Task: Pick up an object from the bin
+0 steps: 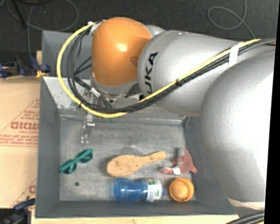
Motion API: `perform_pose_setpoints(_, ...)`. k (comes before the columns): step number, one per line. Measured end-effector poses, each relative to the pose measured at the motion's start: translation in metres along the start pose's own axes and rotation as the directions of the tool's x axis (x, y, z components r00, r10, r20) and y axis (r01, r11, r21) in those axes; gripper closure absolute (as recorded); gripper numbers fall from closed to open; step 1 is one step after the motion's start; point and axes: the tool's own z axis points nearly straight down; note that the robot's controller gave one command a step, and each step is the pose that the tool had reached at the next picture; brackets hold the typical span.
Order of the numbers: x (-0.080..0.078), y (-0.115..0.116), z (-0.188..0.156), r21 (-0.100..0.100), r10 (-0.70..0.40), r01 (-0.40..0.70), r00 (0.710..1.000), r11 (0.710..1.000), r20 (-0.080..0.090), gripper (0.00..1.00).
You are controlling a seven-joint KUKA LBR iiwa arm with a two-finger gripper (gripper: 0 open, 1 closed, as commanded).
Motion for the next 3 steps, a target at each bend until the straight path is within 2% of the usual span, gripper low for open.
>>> perform_pose_setpoints(1,0.000,0.000,0.000,0.000,0.001,-0.001,1.000,1.000,0.000,0.00)
perform_pose_setpoints(2,0.009,-0.004,0.049,-0.002,0.003,-0.003,1.000,1.000,0.006,0.00)
perform_pose_setpoints(3,0.030,0.006,0.118,0.000,0.114,-0.114,0.994,0.994,0.002,0.00)
